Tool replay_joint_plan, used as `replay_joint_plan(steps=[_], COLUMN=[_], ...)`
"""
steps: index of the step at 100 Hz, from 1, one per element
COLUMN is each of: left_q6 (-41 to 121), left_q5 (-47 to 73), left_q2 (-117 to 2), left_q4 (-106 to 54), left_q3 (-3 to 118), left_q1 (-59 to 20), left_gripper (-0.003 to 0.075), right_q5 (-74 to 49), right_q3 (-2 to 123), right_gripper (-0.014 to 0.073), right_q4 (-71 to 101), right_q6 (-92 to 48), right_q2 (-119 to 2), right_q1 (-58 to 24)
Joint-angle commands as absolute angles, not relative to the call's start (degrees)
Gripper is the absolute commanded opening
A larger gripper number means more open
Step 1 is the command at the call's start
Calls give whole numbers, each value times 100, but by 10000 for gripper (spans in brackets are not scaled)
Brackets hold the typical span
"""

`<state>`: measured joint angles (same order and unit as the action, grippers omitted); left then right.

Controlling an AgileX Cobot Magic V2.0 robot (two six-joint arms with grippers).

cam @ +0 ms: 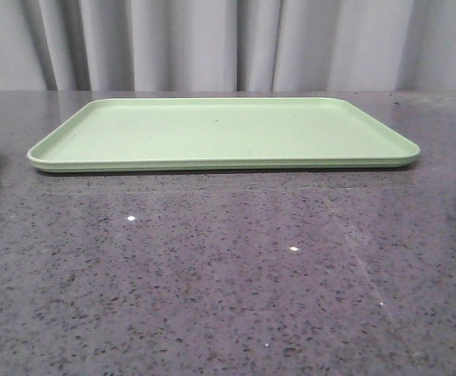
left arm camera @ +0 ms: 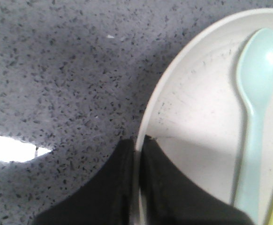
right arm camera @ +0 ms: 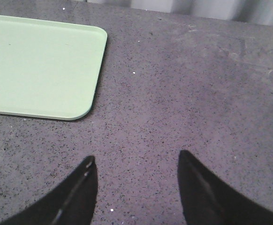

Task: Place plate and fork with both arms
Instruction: 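Lift the plate with the left gripper and carry it onto the tray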

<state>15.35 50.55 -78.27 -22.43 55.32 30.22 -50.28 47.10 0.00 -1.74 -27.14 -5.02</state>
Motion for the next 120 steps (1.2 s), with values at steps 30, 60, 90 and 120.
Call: replay_joint_plan(steps=[30,60,90,120], left_q6=[2153,2777,2823,2301], left_q5=[5119,5499,5370,4545], left_q2=[-7148,-7146,-7146,-7399], left_q4=[-3561,-4943,-5635,-5651], left_q3=[5660,5660,5698,6114], left_q1=[3213,3213,2915,1491], left_gripper=[-9,-10,-21,-21], right_q5=[-4582,-4588,-4587,-4587], right_q3=[4844,4844,4844,4844], right_gripper=[403,403,403,403], right_q4=[0,0,0,0], right_q6=[-189,-189,-189,-189], right_q2=[-2802,-2802,-2802,-2802], right_q1=[-456,-456,-456,-456])
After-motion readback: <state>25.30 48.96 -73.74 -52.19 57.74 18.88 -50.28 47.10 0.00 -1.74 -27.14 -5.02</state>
